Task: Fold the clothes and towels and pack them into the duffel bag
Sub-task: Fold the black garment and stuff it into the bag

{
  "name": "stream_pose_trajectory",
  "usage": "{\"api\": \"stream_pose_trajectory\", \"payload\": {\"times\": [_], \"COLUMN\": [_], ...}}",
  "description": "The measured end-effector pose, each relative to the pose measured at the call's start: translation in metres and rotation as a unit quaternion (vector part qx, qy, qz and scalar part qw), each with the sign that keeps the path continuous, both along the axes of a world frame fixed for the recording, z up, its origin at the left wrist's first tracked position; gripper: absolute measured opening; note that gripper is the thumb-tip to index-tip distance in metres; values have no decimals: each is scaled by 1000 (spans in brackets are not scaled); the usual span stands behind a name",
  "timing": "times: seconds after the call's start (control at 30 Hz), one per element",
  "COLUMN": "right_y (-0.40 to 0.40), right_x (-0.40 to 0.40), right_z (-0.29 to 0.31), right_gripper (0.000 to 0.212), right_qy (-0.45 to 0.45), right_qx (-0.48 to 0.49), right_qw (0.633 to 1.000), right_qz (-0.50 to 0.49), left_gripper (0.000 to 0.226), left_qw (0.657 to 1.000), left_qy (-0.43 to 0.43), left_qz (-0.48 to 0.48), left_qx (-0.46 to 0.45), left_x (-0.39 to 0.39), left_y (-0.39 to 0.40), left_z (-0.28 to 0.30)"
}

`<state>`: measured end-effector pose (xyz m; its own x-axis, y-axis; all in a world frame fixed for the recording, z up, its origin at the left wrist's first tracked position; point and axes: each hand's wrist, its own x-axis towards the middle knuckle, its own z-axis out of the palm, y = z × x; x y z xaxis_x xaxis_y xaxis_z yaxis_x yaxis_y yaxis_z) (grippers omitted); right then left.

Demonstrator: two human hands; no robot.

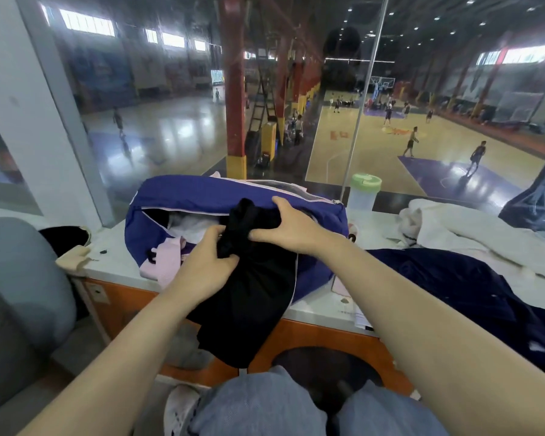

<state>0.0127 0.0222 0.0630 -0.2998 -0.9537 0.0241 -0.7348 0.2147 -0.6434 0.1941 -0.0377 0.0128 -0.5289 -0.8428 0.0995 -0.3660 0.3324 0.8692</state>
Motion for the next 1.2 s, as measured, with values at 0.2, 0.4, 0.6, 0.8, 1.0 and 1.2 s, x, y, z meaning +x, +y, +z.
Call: {"api": "stream_pose_trajectory", "payload": {"times": [0.2, 0.4, 0.6, 0.8, 1.0, 1.2], "right_y": [-11, -15, -15, -2, 7, -9], "right_x": [4, 10, 5, -24, -31, -22], "right_z": [-4, -21, -14, -13, -27, -26], "right_gripper": [78, 33, 36, 46, 45, 51], "right_qy": [70, 161, 299, 307, 347, 401], "right_qx": [59, 16, -35, 4, 30, 30], "right_qw": [992, 981, 952, 951, 935, 906], "right_qz": [85, 105, 64, 48, 63, 134], "left_gripper": [42, 35, 36, 17, 71, 95], "left_qw": [998, 997, 967, 761, 640, 725], "left_qy": [18, -7, -182, -295, -470, -378], "left_qz": [6, 37, 37, -43, -2, -31], "left_qx": [58, 74, -172, -577, -608, -575], "left_x": [4, 2, -9, -46, -80, -100], "left_y": [-1, -1, -10, -61, -112, -131], "left_z": [-7, -11, 18, 22, 49, 81]}}
